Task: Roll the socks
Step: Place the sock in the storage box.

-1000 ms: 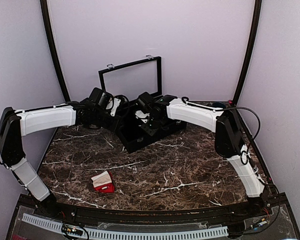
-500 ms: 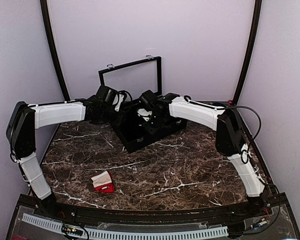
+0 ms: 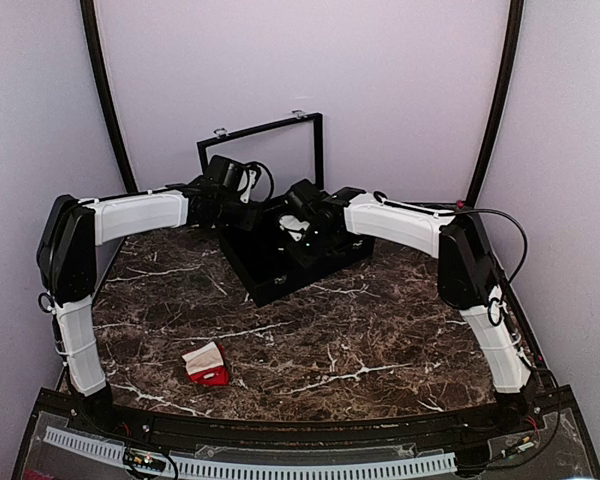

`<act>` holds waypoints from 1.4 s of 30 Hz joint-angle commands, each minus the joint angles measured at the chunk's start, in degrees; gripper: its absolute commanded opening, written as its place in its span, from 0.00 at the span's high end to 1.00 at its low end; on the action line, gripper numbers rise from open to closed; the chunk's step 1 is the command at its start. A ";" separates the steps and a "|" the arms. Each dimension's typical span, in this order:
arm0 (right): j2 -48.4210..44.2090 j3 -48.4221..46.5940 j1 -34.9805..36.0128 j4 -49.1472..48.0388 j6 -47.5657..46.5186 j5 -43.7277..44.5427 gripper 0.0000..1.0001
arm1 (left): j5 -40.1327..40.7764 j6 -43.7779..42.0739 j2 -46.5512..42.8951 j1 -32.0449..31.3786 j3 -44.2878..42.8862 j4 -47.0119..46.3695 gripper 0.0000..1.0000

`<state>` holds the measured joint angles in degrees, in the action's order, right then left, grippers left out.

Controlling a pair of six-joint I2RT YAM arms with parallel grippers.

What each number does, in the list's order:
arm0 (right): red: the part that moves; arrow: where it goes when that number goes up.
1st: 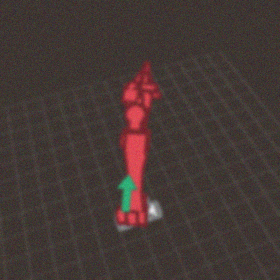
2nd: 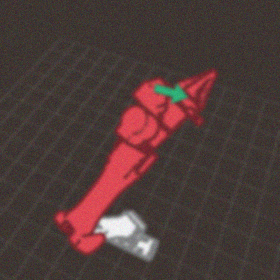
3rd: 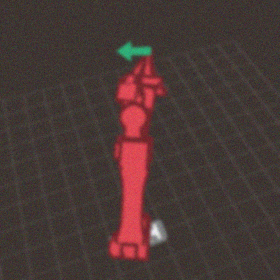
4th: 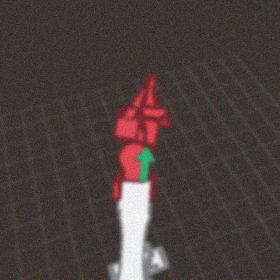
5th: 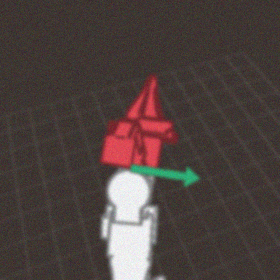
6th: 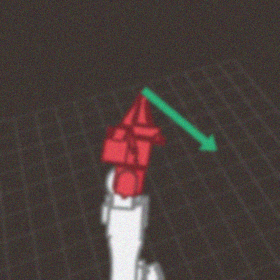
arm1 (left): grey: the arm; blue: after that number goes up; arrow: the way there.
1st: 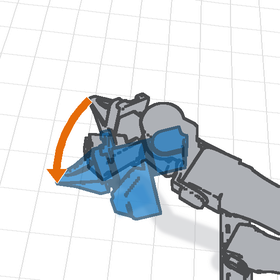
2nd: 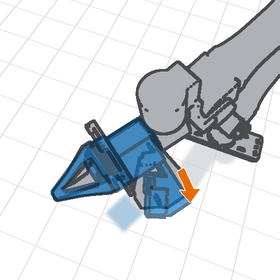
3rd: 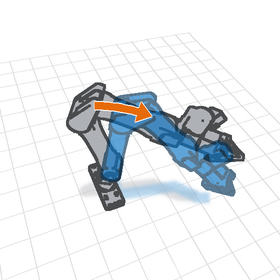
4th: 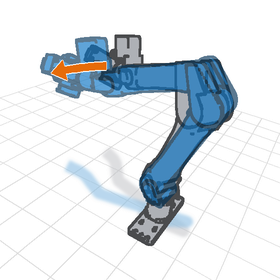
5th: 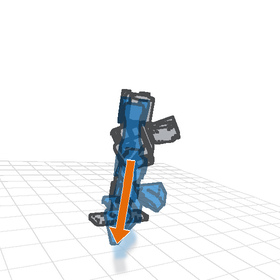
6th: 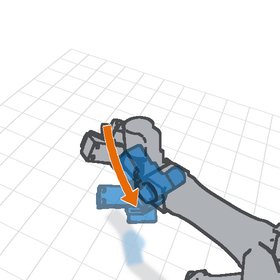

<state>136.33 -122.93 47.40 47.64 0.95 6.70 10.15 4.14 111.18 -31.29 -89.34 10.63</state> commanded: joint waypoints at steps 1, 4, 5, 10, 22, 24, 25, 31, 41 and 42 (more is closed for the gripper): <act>3.94 6.49 1.93 19.26 1.24 -7.70 1.00 | 0.23 0.21 -0.17 0.86 -1.63 -0.43 0.48; 3.53 6.13 2.09 19.88 1.67 -7.42 1.00 | 0.05 0.16 -0.21 1.07 -1.50 -0.37 0.48; 3.27 5.84 2.09 20.08 1.83 -7.47 1.00 | 0.00 0.12 -0.27 1.13 -1.61 -0.35 0.48; 2.66 5.78 2.18 20.99 2.35 -7.40 1.00 | -0.08 -0.51 -0.35 1.49 -1.93 -0.41 0.48; 6.03 -2.89 1.83 21.27 2.70 -2.46 1.00 | -0.63 -0.36 0.01 2.06 -2.59 -0.73 0.48; 6.18 -2.40 1.69 21.13 2.34 -1.96 1.00 | -0.72 -0.32 0.09 2.11 -2.45 -0.78 0.47; 6.33 -2.27 1.61 21.10 2.18 -2.14 0.99 | -0.79 -0.35 0.07 2.06 -2.38 -0.85 0.47; 8.53 -4.16 1.29 20.60 1.95 -3.55 0.81 | -1.33 -0.19 0.36 2.02 -1.98 -1.49 0.47; 11.78 -5.89 1.22 20.17 1.95 -4.43 0.74 | -1.85 -0.22 0.36 2.10 -2.11 -2.48 0.47; 11.83 -5.82 1.24 20.17 1.95 -4.42 0.74 | -1.93 -0.19 0.36 2.07 -2.13 -2.45 0.47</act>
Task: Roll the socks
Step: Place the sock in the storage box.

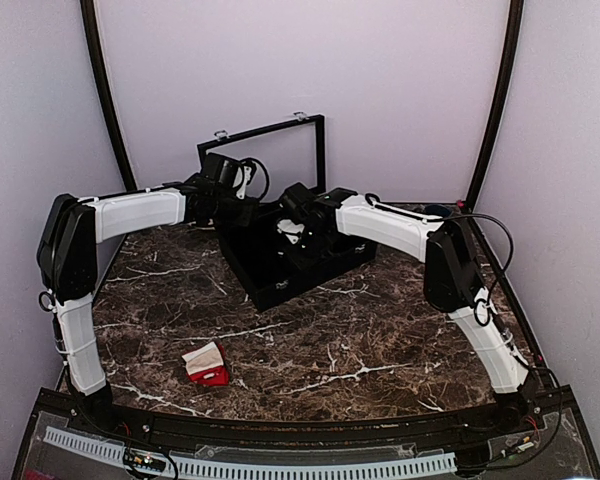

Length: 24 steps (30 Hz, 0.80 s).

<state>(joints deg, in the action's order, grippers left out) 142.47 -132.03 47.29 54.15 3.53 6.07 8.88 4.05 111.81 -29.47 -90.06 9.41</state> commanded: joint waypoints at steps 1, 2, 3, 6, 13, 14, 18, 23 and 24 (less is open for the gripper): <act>5.78 3.60 1.34 13.68 -0.61 -3.71 0.73 | -0.70 -0.10 -0.28 0.21 -1.39 -1.21 0.47; 5.76 3.95 1.34 13.74 -0.54 -3.67 0.72 | -0.75 -0.10 -0.35 0.27 -1.40 -1.11 0.47; 5.58 4.27 1.35 13.78 -0.54 -3.62 0.72 | -0.73 -0.12 -0.36 0.25 -1.43 -1.14 0.47; 3.79 5.92 1.32 13.73 -0.07 -2.86 0.68 | -0.86 -0.03 -0.54 0.28 -1.30 -1.05 0.47; -1.64 9.22 1.18 10.03 0.72 -1.76 0.55 | -1.17 0.25 -0.63 0.29 -1.09 -0.99 0.47; -1.93 9.16 1.21 9.87 0.79 -1.69 0.55 | -1.16 0.32 -0.70 0.29 -1.08 -1.00 0.47; -3.37 9.95 1.02 8.59 0.78 -1.78 0.54 | -1.14 0.51 -0.72 0.27 -1.04 -0.95 0.47; -5.42 11.26 0.74 6.57 1.28 -1.59 0.53 | -1.51 0.92 -0.74 0.23 -0.83 -1.06 0.47; -5.86 11.44 0.71 5.96 1.47 -1.48 0.53 | -1.54 1.03 -0.67 0.22 -0.82 -1.10 0.47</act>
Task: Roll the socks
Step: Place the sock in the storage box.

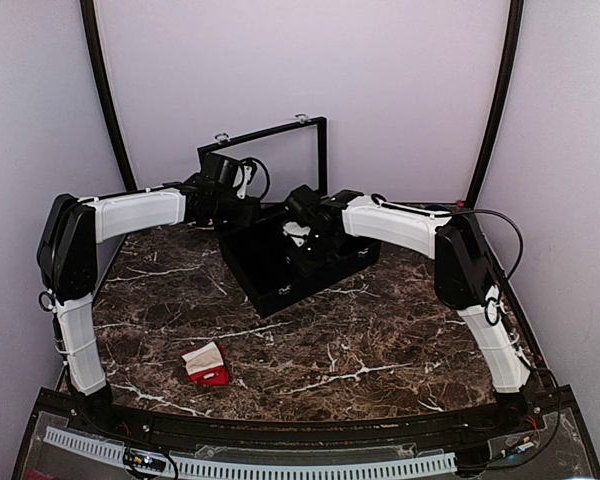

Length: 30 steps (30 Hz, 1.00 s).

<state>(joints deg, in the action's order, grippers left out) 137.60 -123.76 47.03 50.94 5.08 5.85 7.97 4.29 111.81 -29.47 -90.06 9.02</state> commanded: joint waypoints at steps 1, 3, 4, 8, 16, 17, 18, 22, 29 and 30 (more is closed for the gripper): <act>-1.60 3.44 0.93 8.60 0.07 -1.24 0.52 | -0.74 0.84 -0.63 0.29 -0.82 -0.75 0.47; -2.48 4.06 0.73 7.83 0.25 -1.28 0.52 | -0.78 0.96 -0.54 0.27 -0.87 -0.80 0.47; -2.68 4.07 0.65 7.56 0.28 -1.27 0.52 | -0.73 0.96 -0.54 0.27 -0.89 -0.84 0.47; -3.34 4.06 0.49 7.49 0.19 -1.28 0.52 | -0.66 1.15 -0.46 0.27 -0.99 -0.88 0.47; -6.27 4.07 0.06 5.64 0.03 -1.82 0.52 | -0.36 1.41 -0.21 0.28 -1.42 -0.79 0.47; -6.55 4.04 0.02 5.44 0.02 -2.02 0.52 | -0.33 1.41 -0.12 0.29 -1.58 -0.68 0.47; -6.82 4.04 0.00 5.16 0.02 -2.29 0.52 | -0.35 1.39 -0.04 0.29 -1.70 -0.62 0.47; -7.94 4.44 -0.25 4.43 0.02 -2.58 0.52 | -0.15 1.35 0.16 0.27 -2.02 -0.33 0.47; -11.63 6.55 -0.79 -0.49 1.07 -2.66 0.58 | -0.15 1.50 0.43 0.23 -2.74 0.18 0.47; -11.92 6.60 -0.98 -1.32 1.41 -2.76 0.62 | -0.14 1.50 0.46 0.24 -2.75 0.25 0.47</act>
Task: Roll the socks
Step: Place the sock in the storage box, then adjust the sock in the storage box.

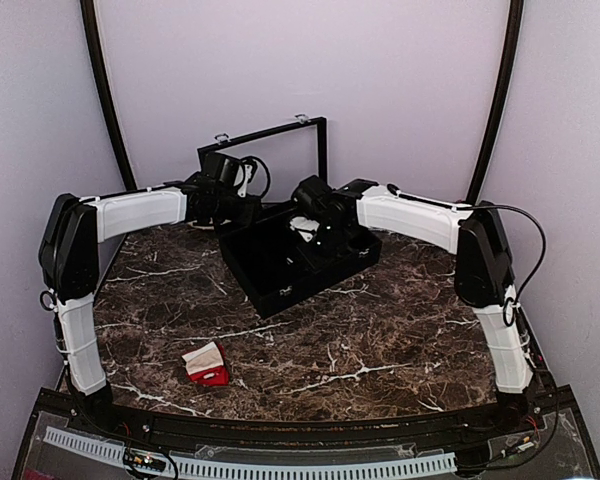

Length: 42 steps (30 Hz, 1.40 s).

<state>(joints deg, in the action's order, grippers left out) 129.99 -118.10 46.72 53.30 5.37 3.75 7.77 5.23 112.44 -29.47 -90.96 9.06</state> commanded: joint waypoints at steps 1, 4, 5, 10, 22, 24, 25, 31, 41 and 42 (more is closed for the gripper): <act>-4.47 0.96 -0.85 -4.29 1.40 -0.74 0.67 | 0.12 0.54 -0.14 0.27 -1.90 0.25 0.47; -4.50 0.59 -1.34 -5.97 2.40 -1.61 0.74 | 0.36 0.47 -0.12 0.24 -1.94 0.58 0.48; -4.33 0.37 -1.53 -6.34 2.56 -2.15 0.76 | 0.40 0.40 -0.17 0.24 -1.94 0.68 0.47; -1.39 -2.47 -1.89 -6.33 3.53 -4.21 0.86 | 0.75 0.20 -0.28 0.28 -1.98 1.25 0.47; 5.30 -8.78 -2.08 -8.50 5.80 -8.08 0.94 | 0.38 -0.13 -0.38 0.23 -2.05 1.51 0.47; 6.15 -9.33 -2.13 -8.22 5.71 -8.50 0.94 | 0.33 -0.22 -0.43 0.23 -2.12 1.57 0.47; 6.46 -9.26 -2.14 -8.29 5.79 -8.90 0.94 | 0.40 -0.23 -0.45 0.28 -2.10 1.59 0.48; 7.94 -8.69 -2.10 -7.78 6.11 -11.99 0.95 | 0.48 -0.48 -0.47 0.21 -1.95 1.52 0.48; 10.94 -9.95 -2.07 -4.70 5.86 -13.54 0.95 | 0.03 -0.32 0.12 0.23 -2.37 1.24 0.47; 11.42 -10.41 -2.12 -4.12 5.69 -13.49 0.95 | 0.04 -0.36 0.14 0.26 -2.42 1.23 0.48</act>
<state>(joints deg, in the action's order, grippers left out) 138.67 -126.19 44.95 46.68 11.16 -9.17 7.97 5.17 112.51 -29.47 -91.70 9.98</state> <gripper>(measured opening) 0.051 0.525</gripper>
